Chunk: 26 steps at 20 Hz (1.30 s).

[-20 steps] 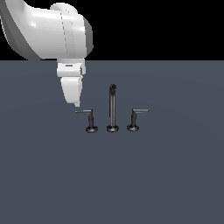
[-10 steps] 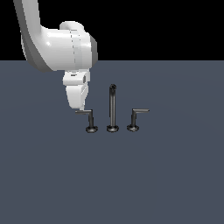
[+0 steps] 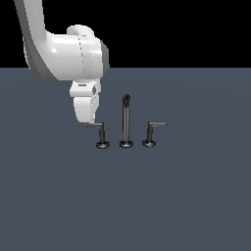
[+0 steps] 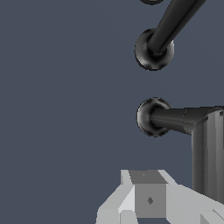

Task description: Turn on the faucet by rotating a designated handle.

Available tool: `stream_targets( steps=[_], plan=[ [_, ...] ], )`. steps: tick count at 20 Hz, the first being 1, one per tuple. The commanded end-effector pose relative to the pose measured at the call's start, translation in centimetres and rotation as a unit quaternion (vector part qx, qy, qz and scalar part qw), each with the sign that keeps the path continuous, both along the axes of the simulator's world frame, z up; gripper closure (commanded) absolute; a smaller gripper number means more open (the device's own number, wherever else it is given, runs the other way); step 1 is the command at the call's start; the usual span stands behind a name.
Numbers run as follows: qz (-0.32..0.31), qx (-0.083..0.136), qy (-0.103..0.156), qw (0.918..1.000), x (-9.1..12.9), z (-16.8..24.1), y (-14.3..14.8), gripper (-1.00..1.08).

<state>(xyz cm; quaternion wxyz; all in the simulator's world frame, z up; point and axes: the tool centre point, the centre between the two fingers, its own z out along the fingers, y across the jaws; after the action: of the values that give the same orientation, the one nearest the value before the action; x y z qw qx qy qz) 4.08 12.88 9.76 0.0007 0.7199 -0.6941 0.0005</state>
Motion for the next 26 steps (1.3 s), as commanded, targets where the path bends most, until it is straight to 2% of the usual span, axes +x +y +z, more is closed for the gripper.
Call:
stream_targets(
  steps=[1, 10, 11, 26],
  plan=[
    [0.000, 0.000, 0.000, 1.0000, -0.7, 0.0, 0.4, 1.08],
    [0.000, 0.001, 0.000, 1.0000, -3.4, 0.0, 1.6, 1.08],
    [-0.005, 0.002, -0.005, 1.0000, -2.5, 0.0, 0.9, 1.08],
    [0.000, 0.001, -0.001, 1.0000, -7.4, 0.0, 0.0, 1.08]
  ],
)
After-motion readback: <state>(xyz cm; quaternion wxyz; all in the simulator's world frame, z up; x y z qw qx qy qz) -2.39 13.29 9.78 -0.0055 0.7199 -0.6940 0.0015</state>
